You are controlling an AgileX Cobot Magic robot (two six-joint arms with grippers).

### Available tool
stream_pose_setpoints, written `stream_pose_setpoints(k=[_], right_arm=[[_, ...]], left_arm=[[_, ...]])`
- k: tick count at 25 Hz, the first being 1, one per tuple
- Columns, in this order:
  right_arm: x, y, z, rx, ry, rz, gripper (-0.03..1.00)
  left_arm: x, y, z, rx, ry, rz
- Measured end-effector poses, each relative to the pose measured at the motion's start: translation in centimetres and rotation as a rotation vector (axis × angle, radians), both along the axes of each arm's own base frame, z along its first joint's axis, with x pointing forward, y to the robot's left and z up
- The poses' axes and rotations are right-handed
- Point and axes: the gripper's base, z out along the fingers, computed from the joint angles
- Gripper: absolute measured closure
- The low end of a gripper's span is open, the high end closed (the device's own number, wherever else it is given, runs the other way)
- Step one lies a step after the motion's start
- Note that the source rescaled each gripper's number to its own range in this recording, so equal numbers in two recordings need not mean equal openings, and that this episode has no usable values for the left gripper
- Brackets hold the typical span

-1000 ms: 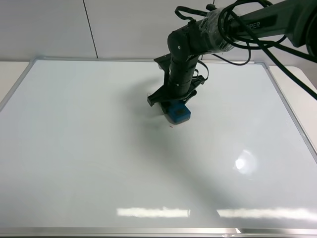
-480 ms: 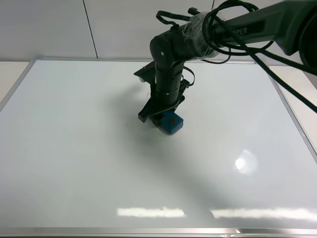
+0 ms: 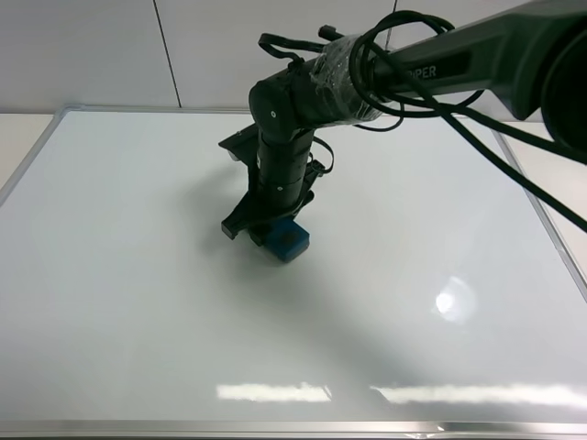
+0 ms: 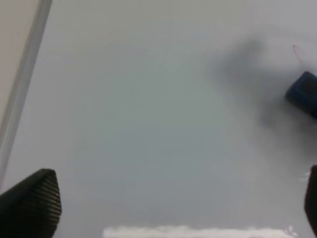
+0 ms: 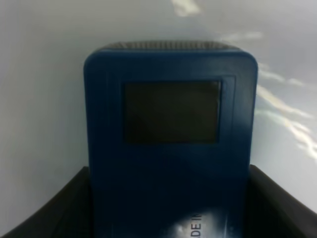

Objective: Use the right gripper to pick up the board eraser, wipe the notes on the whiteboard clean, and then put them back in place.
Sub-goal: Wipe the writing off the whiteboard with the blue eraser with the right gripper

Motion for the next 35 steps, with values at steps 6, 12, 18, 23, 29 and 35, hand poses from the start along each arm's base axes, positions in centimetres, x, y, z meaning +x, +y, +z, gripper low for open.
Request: stream_pose_setpoints(k=[6, 12, 18, 23, 29, 35], right_arm=[[1.9, 1.0, 1.0, 0.047, -0.113, -0.076, 0.95], [3.9, 1.9, 1.4, 0.036, -0.125, -0.143, 0.95], [5.4, 3.2, 0.6, -0.011, -0.095, -0.161, 0.95], [6.0, 3.3, 0.4, -0.007, -0.086, -0.183, 0.95], [7.2, 1.8, 0.4, 0.008, -0.052, -0.238, 0.95], [8.6, -0.2, 0.4, -0.011, -0.028, -0.293, 0.95]], left_arm=[[0.0, 0.0, 0.0, 0.0, 0.001, 0.0], [0.0, 0.0, 0.0, 0.0, 0.001, 0.0], [0.0, 0.0, 0.0, 0.0, 0.001, 0.0], [0.0, 0.0, 0.0, 0.0, 0.001, 0.0], [0.0, 0.0, 0.0, 0.0, 0.001, 0.0], [0.0, 0.0, 0.0, 0.0, 0.001, 0.0]])
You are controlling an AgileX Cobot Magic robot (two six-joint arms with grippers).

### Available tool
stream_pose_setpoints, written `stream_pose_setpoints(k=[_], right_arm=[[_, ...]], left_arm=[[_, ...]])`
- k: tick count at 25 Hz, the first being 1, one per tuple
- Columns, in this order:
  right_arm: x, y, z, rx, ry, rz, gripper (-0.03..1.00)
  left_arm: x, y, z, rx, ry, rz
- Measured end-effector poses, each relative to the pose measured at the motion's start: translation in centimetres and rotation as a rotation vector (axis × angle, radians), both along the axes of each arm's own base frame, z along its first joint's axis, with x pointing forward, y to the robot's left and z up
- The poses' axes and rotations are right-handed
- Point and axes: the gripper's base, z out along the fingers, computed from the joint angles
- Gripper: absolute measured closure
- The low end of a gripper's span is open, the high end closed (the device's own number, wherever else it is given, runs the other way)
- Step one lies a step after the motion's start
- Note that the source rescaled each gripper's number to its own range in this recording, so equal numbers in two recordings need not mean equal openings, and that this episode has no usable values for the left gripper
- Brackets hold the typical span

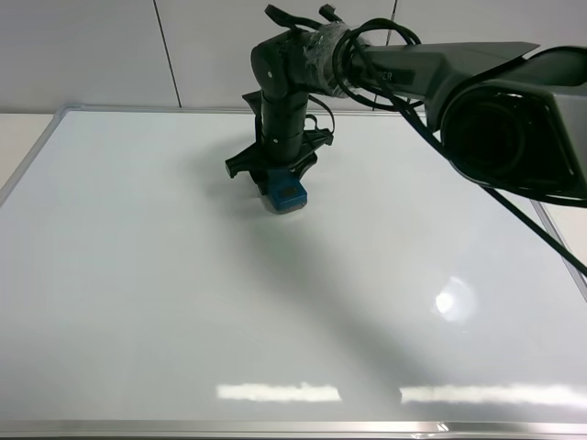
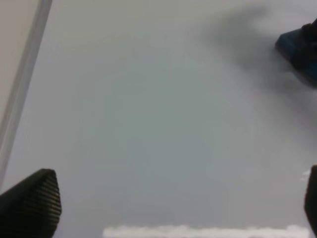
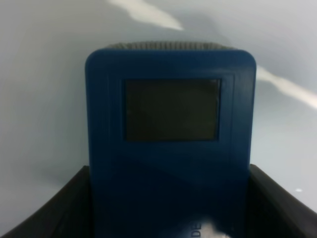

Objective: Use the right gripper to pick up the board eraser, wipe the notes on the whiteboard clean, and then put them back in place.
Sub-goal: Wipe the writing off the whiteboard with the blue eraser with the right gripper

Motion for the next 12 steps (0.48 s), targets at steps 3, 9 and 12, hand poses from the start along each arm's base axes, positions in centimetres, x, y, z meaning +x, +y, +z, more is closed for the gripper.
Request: stream_pose_setpoints(k=[3, 9, 12], right_arm=[[0.8, -1.2, 0.1, -0.005, 0.008, -0.03, 0.95], [2.2, -3.5, 0.1, -0.015, 0.025, -0.085, 0.95], [2.3, -3.8, 0.1, -0.019, 0.03, -0.093, 0.95]], left_arm=[[0.0, 0.0, 0.0, 0.0, 0.0, 0.0], [0.0, 0.0, 0.0, 0.0, 0.0, 0.0], [0.0, 0.0, 0.0, 0.0, 0.0, 0.0]])
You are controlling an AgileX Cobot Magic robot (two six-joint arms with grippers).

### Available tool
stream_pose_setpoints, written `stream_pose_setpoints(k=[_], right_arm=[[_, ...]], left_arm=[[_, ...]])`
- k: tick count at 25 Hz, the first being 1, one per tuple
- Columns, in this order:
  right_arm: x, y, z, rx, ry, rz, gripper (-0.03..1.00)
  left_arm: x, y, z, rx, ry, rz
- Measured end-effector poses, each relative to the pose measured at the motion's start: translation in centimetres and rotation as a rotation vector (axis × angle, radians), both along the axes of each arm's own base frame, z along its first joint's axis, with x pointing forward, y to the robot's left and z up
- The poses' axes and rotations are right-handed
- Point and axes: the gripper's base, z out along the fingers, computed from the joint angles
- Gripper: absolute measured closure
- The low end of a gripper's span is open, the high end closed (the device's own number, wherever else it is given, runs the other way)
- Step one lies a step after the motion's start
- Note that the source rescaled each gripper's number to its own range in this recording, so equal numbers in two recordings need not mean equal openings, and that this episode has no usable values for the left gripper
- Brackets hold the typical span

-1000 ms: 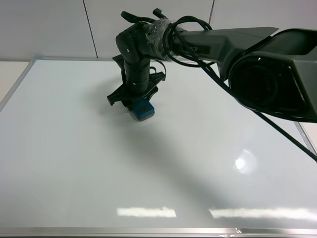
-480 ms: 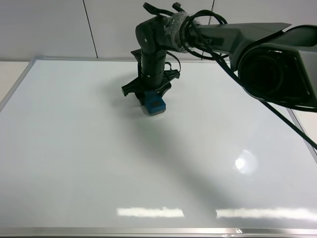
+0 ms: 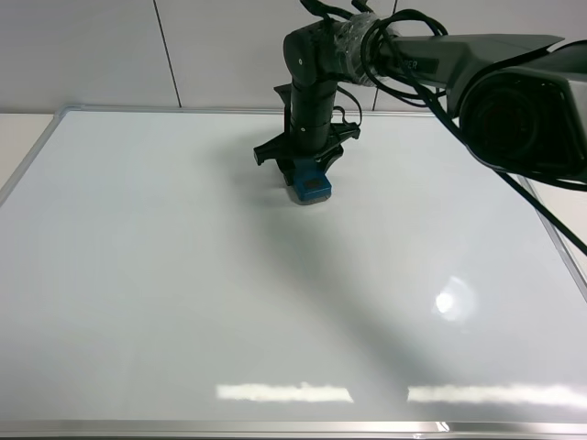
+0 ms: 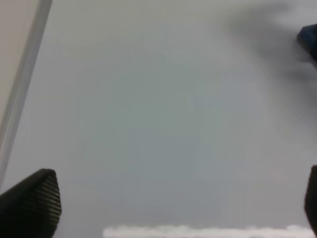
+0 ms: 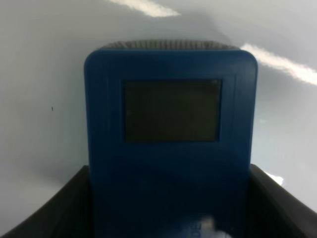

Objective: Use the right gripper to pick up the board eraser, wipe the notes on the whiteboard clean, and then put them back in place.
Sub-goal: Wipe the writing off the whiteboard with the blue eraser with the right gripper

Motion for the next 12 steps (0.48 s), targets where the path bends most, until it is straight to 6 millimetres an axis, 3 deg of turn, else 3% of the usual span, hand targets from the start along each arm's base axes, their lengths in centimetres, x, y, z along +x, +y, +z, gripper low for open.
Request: stream_pose_setpoints(k=[6, 12], right_arm=[[-0.6, 0.9, 0.0, -0.009, -0.002, 0.043, 0.95], [-3.7, 4.8, 0.0, -0.007, 0.008, 0.156, 0.95]], left_arm=[[0.0, 0.0, 0.0, 0.0, 0.0, 0.0], [0.0, 0.0, 0.0, 0.0, 0.0, 0.0]])
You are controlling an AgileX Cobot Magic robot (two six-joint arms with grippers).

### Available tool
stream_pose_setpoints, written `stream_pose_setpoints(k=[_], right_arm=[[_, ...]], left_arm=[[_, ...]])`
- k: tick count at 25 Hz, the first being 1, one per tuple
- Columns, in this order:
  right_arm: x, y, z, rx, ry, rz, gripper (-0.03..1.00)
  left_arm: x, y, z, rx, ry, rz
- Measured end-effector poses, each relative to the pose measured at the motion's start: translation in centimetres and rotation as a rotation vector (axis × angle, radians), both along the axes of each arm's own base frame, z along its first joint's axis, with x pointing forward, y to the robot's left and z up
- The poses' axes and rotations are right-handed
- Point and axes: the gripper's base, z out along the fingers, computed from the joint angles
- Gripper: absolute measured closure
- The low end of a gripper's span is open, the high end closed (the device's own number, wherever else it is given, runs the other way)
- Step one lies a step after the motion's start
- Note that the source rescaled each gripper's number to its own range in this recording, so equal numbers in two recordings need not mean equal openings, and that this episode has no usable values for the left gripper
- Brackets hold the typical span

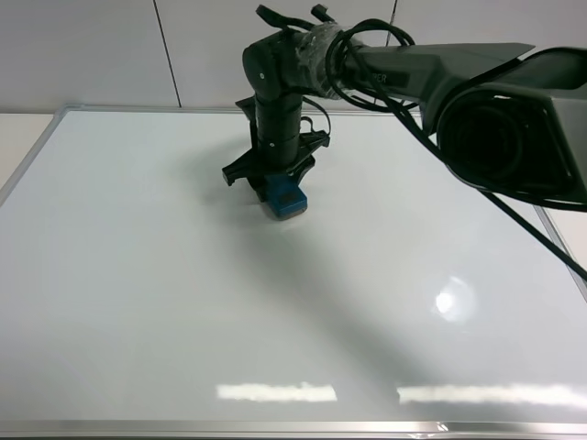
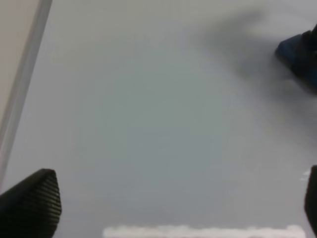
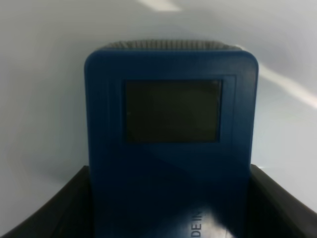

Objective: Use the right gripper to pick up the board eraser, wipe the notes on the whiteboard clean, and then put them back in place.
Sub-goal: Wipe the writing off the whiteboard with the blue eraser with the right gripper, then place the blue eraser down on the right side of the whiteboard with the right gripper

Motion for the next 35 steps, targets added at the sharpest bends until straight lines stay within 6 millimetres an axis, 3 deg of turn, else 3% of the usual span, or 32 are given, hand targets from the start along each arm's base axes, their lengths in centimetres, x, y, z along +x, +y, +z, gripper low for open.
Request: stream_pose_setpoints(k=[4, 10, 13, 20, 23, 28, 35], right_arm=[[-1.6, 1.8, 0.0, 0.057, 0.05, 0.038, 0.95], [-2.2, 2.4, 0.3, 0.122, 0.105, 0.031, 0.95], [-2.5, 2.0, 2.0, 0.094, 0.096, 0.046, 0.95], [-3.0, 0.4, 8.7, 0.062, -0.009, 0.07, 0.95], [-3.3, -0.3, 10.1, 0.054, -0.029, 0.069, 0.95], [-4.5, -4.0, 11.9, 0.033, -0.009, 0.028, 0.95], [-7.9, -12.4, 12.9, 0.069, -0.047, -0.08, 0.95]], left_arm=[[0.0, 0.0, 0.0, 0.0, 0.0, 0.0], [0.0, 0.0, 0.0, 0.0, 0.0, 0.0], [0.0, 0.0, 0.0, 0.0, 0.0, 0.0], [0.0, 0.0, 0.0, 0.0, 0.0, 0.0], [0.0, 0.0, 0.0, 0.0, 0.0, 0.0], [0.0, 0.0, 0.0, 0.0, 0.0, 0.0], [0.0, 0.0, 0.0, 0.0, 0.0, 0.0]])
